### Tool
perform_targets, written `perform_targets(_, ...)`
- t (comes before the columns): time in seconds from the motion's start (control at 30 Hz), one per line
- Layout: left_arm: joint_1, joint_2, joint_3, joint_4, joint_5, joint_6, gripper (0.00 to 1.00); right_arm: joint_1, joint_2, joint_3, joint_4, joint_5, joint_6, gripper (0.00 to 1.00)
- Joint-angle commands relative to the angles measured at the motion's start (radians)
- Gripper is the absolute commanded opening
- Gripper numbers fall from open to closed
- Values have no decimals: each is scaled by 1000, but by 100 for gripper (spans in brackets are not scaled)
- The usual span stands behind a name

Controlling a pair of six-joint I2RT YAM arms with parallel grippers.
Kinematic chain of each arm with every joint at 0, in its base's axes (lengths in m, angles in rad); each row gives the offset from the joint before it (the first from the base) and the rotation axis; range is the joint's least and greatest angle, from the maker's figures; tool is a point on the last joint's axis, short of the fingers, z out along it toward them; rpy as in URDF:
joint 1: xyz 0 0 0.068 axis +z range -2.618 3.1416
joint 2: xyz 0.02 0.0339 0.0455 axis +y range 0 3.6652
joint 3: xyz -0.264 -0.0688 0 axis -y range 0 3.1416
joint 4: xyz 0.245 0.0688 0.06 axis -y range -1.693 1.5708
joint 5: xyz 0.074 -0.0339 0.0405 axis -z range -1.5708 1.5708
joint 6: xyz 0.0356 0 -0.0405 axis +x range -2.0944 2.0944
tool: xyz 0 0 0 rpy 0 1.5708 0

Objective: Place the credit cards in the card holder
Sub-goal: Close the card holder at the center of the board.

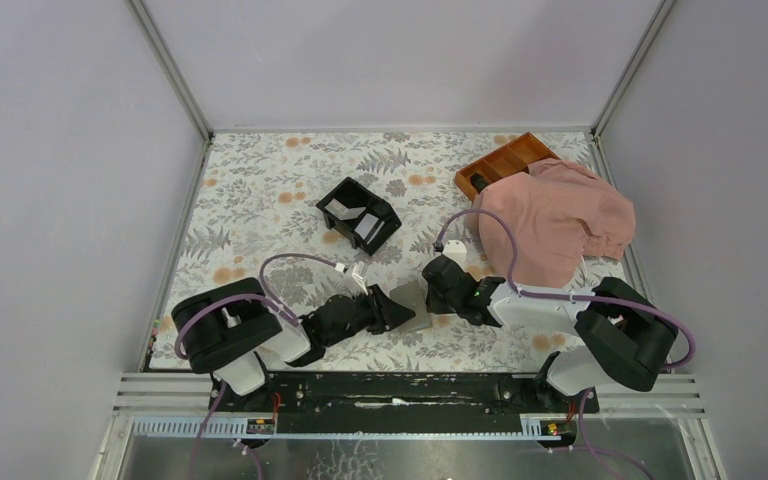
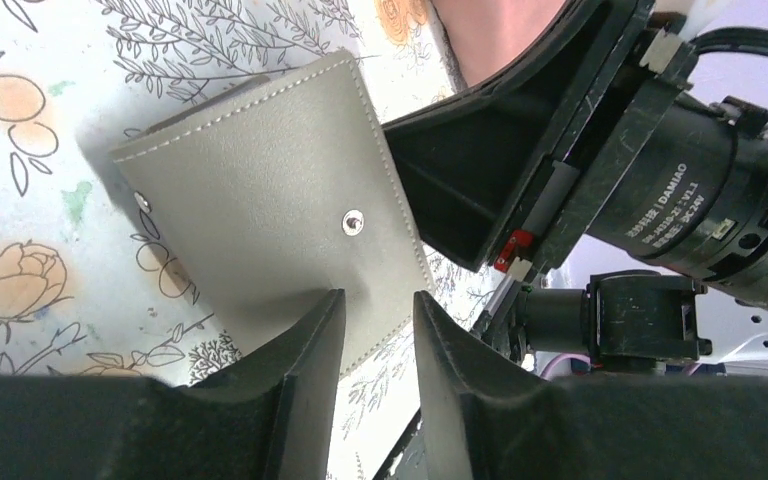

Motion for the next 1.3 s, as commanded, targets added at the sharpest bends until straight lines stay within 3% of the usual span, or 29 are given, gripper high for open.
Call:
perform_targets(0.0, -20, 19, -25, 148, -56, -39, 35, 7, -13, -6, -6, 4, -6, 30)
perform_targets(0.4, -53, 60, 32, 31, -63, -28, 9, 7, -19, -13, 2, 5, -7, 30)
perform_targets(0.87, -123, 11, 143, -367, -203, -29, 4, 7, -91, 5, -58, 61, -41, 39)
perform_targets(1.27, -129, 15, 167, -453, -235, -39, 4, 7, -138, 32, -87, 72, -72, 39)
